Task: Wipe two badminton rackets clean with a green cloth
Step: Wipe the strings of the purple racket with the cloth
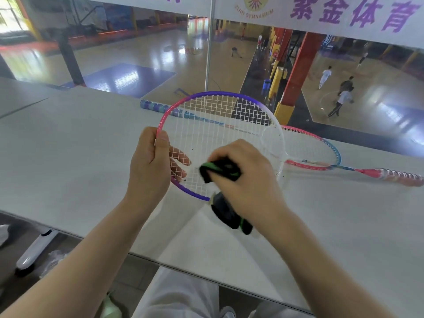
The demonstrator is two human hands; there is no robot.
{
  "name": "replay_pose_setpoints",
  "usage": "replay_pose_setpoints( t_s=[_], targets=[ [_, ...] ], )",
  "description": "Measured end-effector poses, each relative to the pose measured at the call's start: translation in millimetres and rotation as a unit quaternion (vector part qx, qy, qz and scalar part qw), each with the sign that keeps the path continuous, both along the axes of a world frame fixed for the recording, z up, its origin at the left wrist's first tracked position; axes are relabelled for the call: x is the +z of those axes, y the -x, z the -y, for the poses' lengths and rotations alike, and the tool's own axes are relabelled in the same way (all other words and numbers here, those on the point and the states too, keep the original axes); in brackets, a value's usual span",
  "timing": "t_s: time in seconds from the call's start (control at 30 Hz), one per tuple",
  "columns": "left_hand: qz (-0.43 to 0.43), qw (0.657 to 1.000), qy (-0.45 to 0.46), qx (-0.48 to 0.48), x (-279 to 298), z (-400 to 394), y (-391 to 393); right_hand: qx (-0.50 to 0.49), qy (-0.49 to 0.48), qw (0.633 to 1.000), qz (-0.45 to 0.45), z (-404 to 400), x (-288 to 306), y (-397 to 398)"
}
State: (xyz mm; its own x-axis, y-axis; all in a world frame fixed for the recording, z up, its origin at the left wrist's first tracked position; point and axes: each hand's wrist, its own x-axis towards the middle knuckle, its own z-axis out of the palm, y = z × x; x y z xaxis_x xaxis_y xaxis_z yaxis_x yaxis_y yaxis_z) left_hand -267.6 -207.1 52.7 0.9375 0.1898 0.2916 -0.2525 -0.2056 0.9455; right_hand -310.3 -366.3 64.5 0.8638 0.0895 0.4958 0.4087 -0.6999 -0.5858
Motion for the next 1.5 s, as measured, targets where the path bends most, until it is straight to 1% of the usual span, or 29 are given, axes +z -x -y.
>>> replay_pose_setpoints(
  t_s=[0.07,0.2,0.27,0.33,0.4,0.57,0.63,0.77,0.87,0.97,1.03,1.1,1.17,1.33,1.5],
  targets=[
    [0.014,1.0,-0.006,0.003,2.1,1.2,2.1,-0.001,0.069,0.997,0.031,-13.3,-3.9,-4.1],
    [0.034,0.999,-0.019,0.001,4.6,2.3,2.8,-0.06,0.123,0.988,0.073,-21.5,-11.8,-8.3],
    [0.033,0.999,-0.018,-0.002,5.3,2.4,2.9,-0.062,0.138,0.985,0.087,-21.9,-13.3,-7.3],
    [0.03,0.999,-0.016,-0.007,6.2,3.0,2.1,-0.053,0.126,0.988,0.07,-18.1,-12.5,-6.5],
    [0.028,0.999,-0.014,-0.008,7.0,2.8,1.1,-0.054,0.09,0.993,0.045,-11.5,-10.9,-5.7],
    [0.017,1.0,0.002,-0.013,10.1,4.9,-0.1,-0.077,-0.004,0.997,0.017,4.2,-7.5,-4.5],
    [0.016,1.0,0.007,-0.012,10.4,5.7,-0.5,-0.088,-0.016,0.996,0.006,6.3,-7.6,-3.7],
    [0.016,1.0,0.006,-0.014,9.2,5.1,-1.2,-0.083,0.047,0.995,-0.015,4.4,-9.0,-1.6],
    [0.005,1.0,0.005,-0.014,7.8,4.7,-2.2,-0.073,0.1,0.992,-0.007,6.1,-11.5,-2.6],
    [-0.001,1.0,0.005,-0.01,7.6,4.7,-2.5,-0.085,0.101,0.991,0.026,6.3,-12.7,-4.2],
    [0.001,1.0,0.009,-0.013,9.0,5.5,-2.2,-0.08,0.101,0.989,0.069,2.0,-13.8,-5.4],
    [0.005,1.0,0.009,-0.017,9.6,6.2,-2.5,-0.066,0.131,0.983,0.111,-2.4,-16.3,-8.1],
    [0.002,1.0,0.003,-0.015,8.3,6.4,-3.2,-0.057,0.173,0.974,0.133,-2.7,-18.1,-10.9],
    [-0.013,1.0,0.003,-0.011,5.5,4.7,-4.6,0.011,0.242,0.962,0.127,8.8,-12.9,-8.6],
    [-0.011,1.0,0.016,-0.018,7.2,4.3,-4.4,0.062,0.3,0.941,0.145,24.2,-8.5,-9.7]
  ],
)
